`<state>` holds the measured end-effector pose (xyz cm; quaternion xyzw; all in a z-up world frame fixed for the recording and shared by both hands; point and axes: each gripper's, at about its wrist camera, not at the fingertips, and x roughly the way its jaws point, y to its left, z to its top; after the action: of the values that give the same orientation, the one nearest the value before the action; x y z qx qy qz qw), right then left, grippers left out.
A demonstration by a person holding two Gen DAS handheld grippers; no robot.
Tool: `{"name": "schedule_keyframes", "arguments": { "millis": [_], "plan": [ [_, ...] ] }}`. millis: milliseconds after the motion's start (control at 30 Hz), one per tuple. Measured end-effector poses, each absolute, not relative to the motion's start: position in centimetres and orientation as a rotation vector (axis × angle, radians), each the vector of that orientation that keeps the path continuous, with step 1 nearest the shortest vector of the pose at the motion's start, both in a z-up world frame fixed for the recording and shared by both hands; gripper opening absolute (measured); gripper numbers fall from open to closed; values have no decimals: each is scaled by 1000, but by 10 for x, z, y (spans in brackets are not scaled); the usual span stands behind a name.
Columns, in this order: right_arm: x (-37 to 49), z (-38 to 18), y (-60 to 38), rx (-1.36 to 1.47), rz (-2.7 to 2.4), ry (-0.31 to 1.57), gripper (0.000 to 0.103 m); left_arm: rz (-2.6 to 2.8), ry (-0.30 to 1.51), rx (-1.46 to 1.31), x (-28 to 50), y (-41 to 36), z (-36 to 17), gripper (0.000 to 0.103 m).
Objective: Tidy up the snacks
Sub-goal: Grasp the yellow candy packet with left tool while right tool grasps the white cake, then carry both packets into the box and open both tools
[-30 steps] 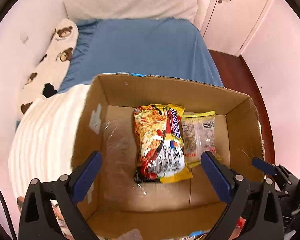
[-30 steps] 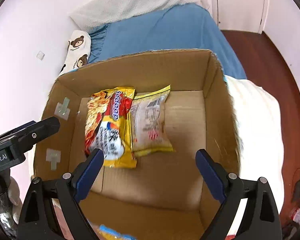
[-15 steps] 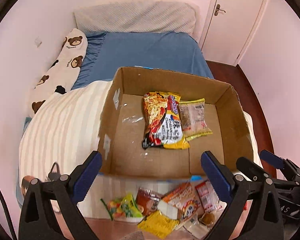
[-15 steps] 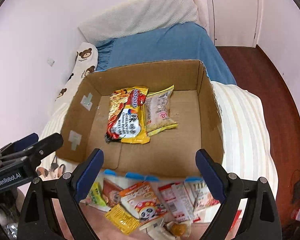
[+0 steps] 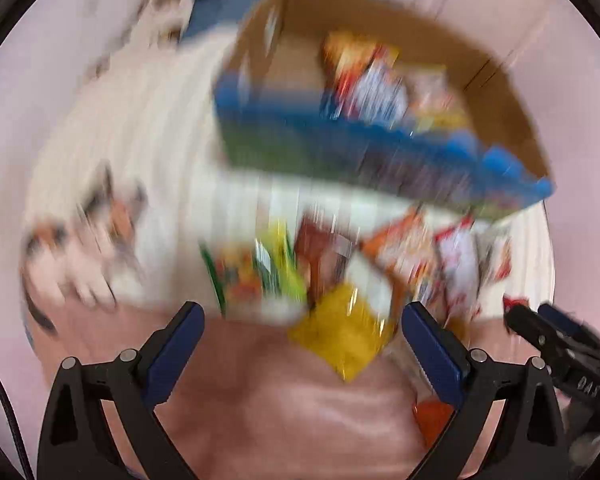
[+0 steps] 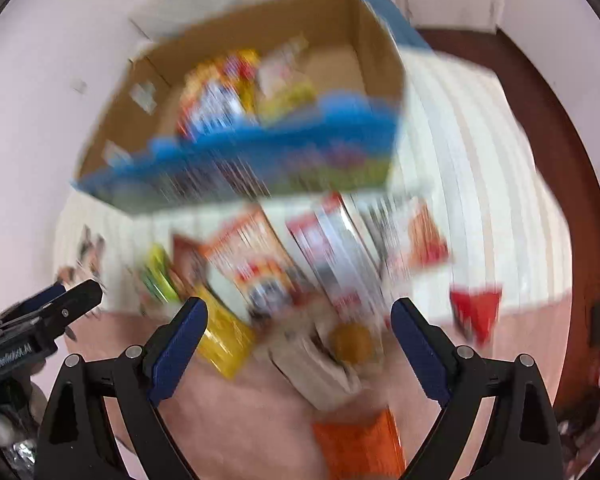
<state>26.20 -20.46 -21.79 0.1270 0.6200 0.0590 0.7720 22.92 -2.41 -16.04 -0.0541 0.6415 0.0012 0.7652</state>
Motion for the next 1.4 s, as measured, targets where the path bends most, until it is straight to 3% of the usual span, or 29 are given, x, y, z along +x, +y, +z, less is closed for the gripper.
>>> {"name": "schedule_keyframes", "arguments": {
  "millis": [167, 267, 333, 433, 467, 567, 800, 900, 1100, 1267, 1400],
  "plan": [
    [233, -268, -213, 330, 109, 1447, 94, 31, 1595, -429, 220, -17, -239, 101],
    [226, -288, -208, 287, 119, 1476, 78, 36, 1646, -570, 223, -24, -270, 100],
    [224, -296, -204, 246, 129, 1482, 74, 39, 1675, -641, 226, -30, -288, 100],
    [220, -305, -196, 203, 152, 1494, 74, 68, 1697, -717, 226, -37, -311, 86],
    [220, -307, -194, 199, 163, 1500, 74, 94, 1686, -698, 226, -39, -313, 78],
    [219, -318, -182, 160, 209, 1531, 75, 84, 1652, -598, 222, -47, -311, 71],
    [219, -353, -162, 82, 225, 1600, 74, -11, 1604, -27, 193, -62, -291, 69],
    [213, -364, -162, 148, 198, 1620, 67, 6, 1587, 169, 174, -58, -295, 69],
    [196, -388, -164, 497, 268, 1763, 69, -4, 1632, 14, 166, -40, -307, 71],
    [197, -390, -147, 297, 205, 1700, 74, 4, 1622, -154, 170, -22, -311, 72],
    [193, -389, -136, 287, 156, 1694, 61, 21, 1613, -229, 171, -14, -309, 68]
  ]
}}
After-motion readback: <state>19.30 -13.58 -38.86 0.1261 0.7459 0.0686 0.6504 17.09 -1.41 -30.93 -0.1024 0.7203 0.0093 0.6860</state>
